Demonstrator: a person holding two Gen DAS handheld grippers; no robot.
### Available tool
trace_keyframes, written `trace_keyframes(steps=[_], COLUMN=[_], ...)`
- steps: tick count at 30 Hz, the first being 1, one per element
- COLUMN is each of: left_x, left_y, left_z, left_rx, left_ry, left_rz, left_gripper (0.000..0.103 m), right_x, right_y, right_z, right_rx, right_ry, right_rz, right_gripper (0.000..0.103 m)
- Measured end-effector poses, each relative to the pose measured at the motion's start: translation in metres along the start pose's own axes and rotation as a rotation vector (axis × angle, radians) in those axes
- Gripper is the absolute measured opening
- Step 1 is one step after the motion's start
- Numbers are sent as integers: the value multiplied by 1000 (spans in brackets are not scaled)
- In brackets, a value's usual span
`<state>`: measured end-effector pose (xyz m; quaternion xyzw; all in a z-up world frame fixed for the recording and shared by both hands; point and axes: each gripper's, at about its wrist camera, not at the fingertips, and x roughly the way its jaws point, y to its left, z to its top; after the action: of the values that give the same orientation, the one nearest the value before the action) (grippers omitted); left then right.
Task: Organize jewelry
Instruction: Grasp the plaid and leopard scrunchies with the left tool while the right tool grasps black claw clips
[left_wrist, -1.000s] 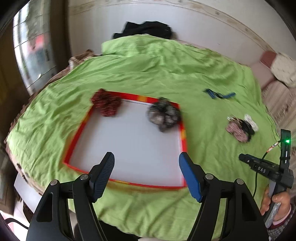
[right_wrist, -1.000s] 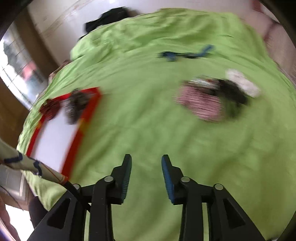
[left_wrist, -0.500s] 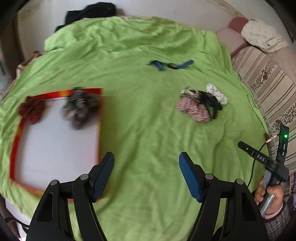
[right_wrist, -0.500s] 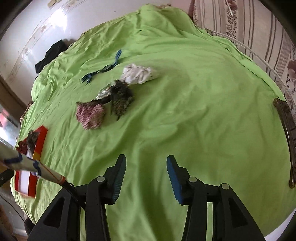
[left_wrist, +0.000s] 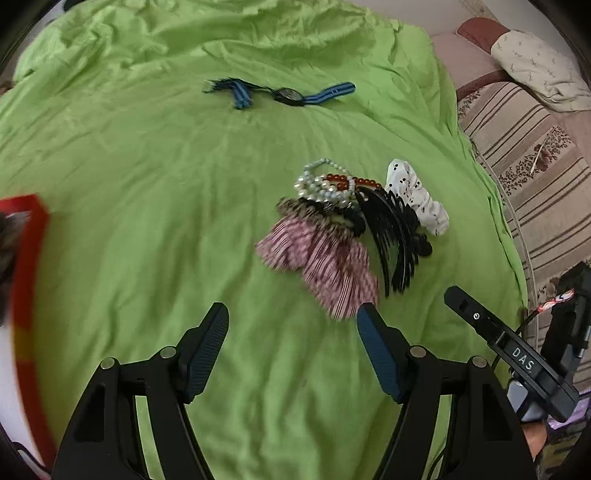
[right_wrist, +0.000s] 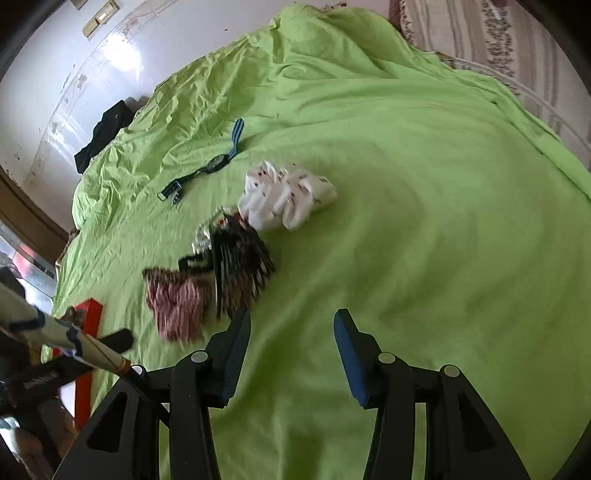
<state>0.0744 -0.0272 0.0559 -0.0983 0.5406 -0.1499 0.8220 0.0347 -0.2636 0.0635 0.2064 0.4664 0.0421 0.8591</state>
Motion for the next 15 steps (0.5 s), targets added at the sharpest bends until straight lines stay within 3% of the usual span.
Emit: trace_keyframes(steps=[7,11,13,14,15], left_x=[36,52,51,49,45], left_y=[-7,-8,-9,-8,-8], left_z=[20,20,17,15,14], left_rx=[-15,-19,-14,-19,-24], left_ry=[26,54,57,60,58], left_rz=[-51,-53,-54,-59,-65], left_gripper=[62,29,15,13,11], right_x=[34,52,58,60,61], right_y=[11,15,18,19,20], right_z=[27,34,34,34,34], right_rx=[14,29,33,34,35], right_ry=[7,19,29,35,41], right_rz=[56,61,69,75,80], right_gripper=[51,50,36,22,20])
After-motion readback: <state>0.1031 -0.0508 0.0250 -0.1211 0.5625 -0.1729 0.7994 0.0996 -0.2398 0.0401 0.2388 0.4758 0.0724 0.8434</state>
